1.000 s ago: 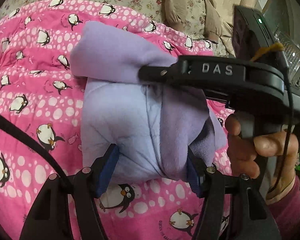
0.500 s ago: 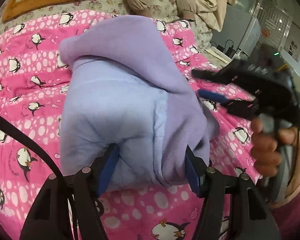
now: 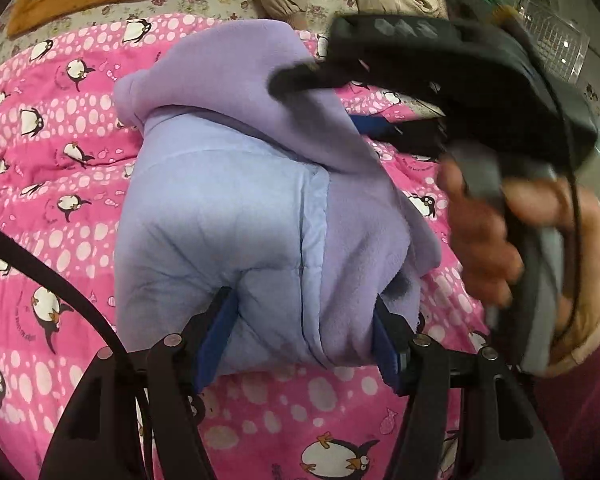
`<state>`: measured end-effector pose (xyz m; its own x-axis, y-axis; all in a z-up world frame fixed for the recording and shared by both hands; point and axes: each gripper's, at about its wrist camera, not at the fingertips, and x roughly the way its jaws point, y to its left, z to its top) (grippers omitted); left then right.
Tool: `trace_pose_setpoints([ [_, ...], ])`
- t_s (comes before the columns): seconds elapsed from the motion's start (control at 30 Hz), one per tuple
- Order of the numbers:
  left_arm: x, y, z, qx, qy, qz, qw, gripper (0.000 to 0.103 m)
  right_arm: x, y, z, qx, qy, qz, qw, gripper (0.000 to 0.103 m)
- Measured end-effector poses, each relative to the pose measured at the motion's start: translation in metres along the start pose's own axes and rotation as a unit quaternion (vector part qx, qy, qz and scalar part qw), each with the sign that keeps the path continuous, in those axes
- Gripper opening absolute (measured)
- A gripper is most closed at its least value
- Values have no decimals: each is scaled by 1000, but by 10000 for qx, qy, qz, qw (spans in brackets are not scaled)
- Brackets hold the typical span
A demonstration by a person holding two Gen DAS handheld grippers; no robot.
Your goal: Fold large clothes
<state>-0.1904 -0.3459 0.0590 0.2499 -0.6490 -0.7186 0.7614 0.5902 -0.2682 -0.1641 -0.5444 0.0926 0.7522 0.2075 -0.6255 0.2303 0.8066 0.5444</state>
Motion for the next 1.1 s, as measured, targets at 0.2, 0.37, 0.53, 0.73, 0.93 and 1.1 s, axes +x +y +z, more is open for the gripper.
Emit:
trace_pose_setpoints([
  [0.2, 0, 5, 0, -170, 7, -260, 9995, 33, -15, -32, 11, 854, -419, 263, 9951, 10],
  [0.37, 4, -7, -4, 91, 78, -161, 9998, 33, 2, -81, -17, 1564, 61, -92, 9876, 12],
  [0.53, 6, -4, -4, -32, 63, -157, 9999, 33, -47, -88, -18, 1701, -371, -160, 9846, 40],
  [0.73, 6, -6, -4, -97, 87, -89, 9999, 33, -31, -78, -33, 1468, 182, 91, 9889, 68],
  [0.93, 6, -6, -5, -83, 94, -56, 9999, 33, -3, -66, -22, 1566, 136, 87, 9875, 85],
  [1.1, 4, -10, -1, 24, 140, 91, 9999, 33, 19, -32, 7, 657, 243, -249, 9972, 27],
])
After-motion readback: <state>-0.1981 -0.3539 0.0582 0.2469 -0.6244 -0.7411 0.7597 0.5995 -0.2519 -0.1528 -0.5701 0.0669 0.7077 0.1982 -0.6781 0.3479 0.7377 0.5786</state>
